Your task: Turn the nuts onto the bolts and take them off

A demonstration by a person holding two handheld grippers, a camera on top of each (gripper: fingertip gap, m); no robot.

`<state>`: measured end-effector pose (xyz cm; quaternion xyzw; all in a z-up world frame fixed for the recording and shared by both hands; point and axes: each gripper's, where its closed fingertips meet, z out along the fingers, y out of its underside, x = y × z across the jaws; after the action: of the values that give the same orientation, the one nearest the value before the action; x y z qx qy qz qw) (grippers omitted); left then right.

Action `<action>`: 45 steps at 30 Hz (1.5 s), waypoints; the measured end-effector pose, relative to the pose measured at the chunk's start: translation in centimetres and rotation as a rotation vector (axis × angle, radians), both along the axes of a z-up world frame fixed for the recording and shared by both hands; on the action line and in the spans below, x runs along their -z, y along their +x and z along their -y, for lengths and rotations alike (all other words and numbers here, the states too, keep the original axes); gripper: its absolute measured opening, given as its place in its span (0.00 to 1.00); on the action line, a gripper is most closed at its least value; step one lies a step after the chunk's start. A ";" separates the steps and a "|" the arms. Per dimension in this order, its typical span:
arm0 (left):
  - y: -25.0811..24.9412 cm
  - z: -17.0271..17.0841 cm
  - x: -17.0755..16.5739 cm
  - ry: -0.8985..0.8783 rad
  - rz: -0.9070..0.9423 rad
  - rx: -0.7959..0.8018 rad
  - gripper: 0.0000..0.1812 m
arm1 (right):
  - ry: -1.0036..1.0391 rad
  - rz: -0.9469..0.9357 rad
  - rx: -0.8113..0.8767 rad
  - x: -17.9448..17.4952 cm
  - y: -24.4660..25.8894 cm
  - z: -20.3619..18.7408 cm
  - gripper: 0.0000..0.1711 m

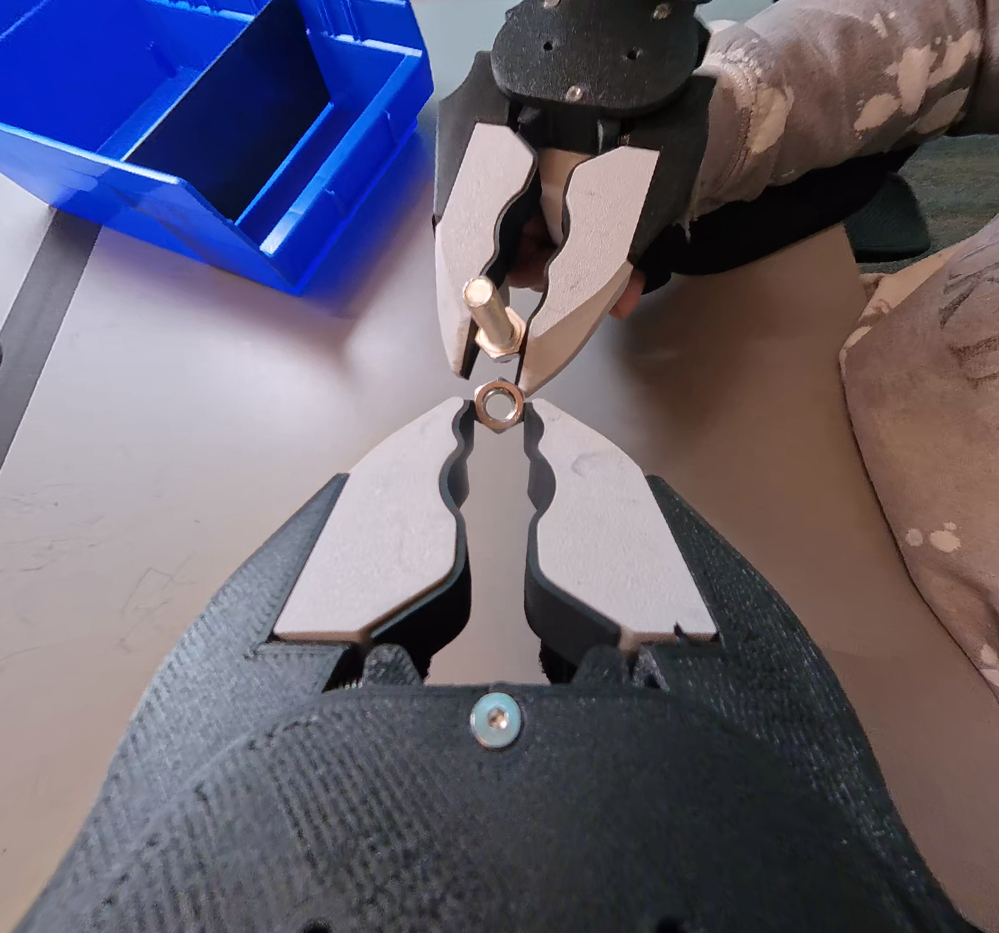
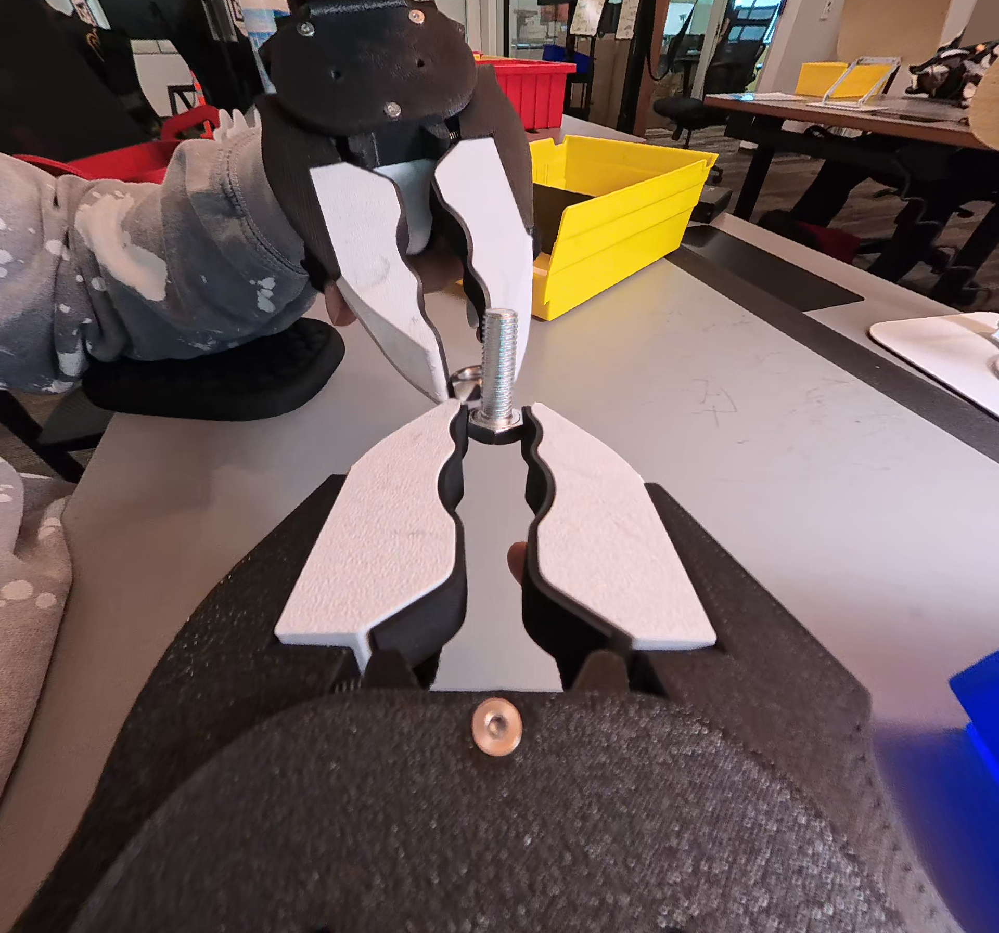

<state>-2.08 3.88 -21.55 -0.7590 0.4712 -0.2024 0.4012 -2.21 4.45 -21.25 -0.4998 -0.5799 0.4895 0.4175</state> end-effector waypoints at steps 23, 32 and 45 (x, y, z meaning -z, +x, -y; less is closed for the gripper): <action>-0.1 0.2 0.9 -0.041 -0.047 -0.006 0.10 | 0.244 0.206 0.028 4.0 -0.6 0.2 0.11; 0.2 0.3 -0.6 -0.009 0.021 0.000 0.10 | 0.151 0.224 0.018 4.4 -0.6 0.2 0.11; 0.5 0.8 -0.3 -0.029 -0.009 0.015 0.10 | 0.084 0.165 -0.014 4.2 -1.2 1.7 0.11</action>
<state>-1.55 3.12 -21.26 -0.7621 0.4756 -0.2090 0.3865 -3.42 2.76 -25.44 -0.5165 -0.6360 0.4245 0.3855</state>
